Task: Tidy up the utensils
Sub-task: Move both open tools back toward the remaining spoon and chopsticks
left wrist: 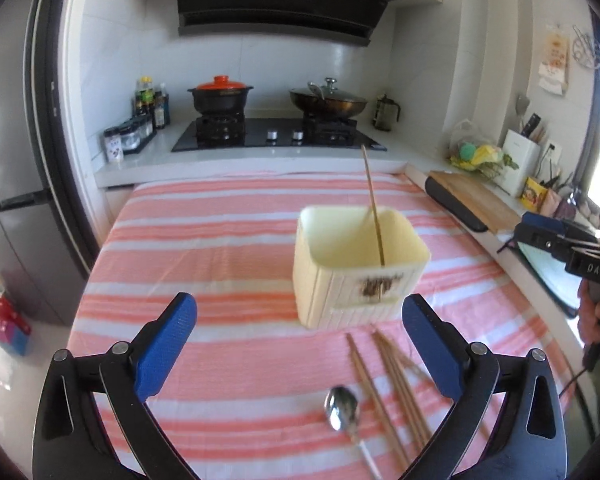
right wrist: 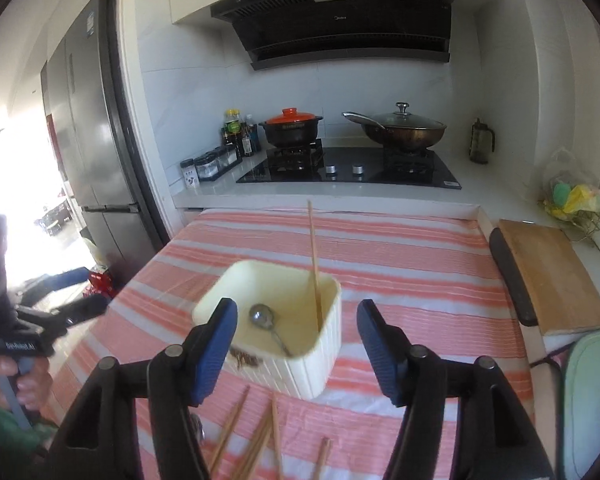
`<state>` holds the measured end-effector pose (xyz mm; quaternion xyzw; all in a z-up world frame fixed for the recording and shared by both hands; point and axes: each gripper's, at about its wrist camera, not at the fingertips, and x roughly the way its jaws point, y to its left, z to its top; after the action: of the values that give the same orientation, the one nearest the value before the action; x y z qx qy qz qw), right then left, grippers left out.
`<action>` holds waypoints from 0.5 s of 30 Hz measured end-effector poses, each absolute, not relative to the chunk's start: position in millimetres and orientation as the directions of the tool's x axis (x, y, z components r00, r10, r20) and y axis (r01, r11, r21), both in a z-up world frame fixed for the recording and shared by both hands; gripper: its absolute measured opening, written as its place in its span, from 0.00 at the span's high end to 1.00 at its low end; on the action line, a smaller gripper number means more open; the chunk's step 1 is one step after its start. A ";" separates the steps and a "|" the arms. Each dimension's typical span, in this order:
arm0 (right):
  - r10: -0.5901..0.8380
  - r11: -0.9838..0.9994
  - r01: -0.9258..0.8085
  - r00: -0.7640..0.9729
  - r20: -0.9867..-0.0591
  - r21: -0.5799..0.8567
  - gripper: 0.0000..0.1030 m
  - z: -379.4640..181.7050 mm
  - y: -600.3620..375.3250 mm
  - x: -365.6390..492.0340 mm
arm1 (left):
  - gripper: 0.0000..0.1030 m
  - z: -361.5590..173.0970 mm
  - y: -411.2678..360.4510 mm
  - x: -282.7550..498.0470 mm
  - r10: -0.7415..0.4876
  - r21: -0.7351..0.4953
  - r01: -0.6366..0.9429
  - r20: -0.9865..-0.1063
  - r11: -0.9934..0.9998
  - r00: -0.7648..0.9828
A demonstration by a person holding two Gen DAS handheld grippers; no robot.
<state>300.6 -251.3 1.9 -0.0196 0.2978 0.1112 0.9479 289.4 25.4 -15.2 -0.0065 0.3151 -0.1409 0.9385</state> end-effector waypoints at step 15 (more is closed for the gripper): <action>-0.092 0.990 0.140 0.714 -0.694 0.013 0.37 -170.1 -310.6 144.8 | 0.01 -182.9 33.5 204.3 -0.120 -0.088 0.082 -0.768 0.993 0.630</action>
<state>144.8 -310.6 -170.1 0.0322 0.3730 -0.0625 0.9252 204.3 33.5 -182.9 -0.0225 0.4267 -0.0559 0.9024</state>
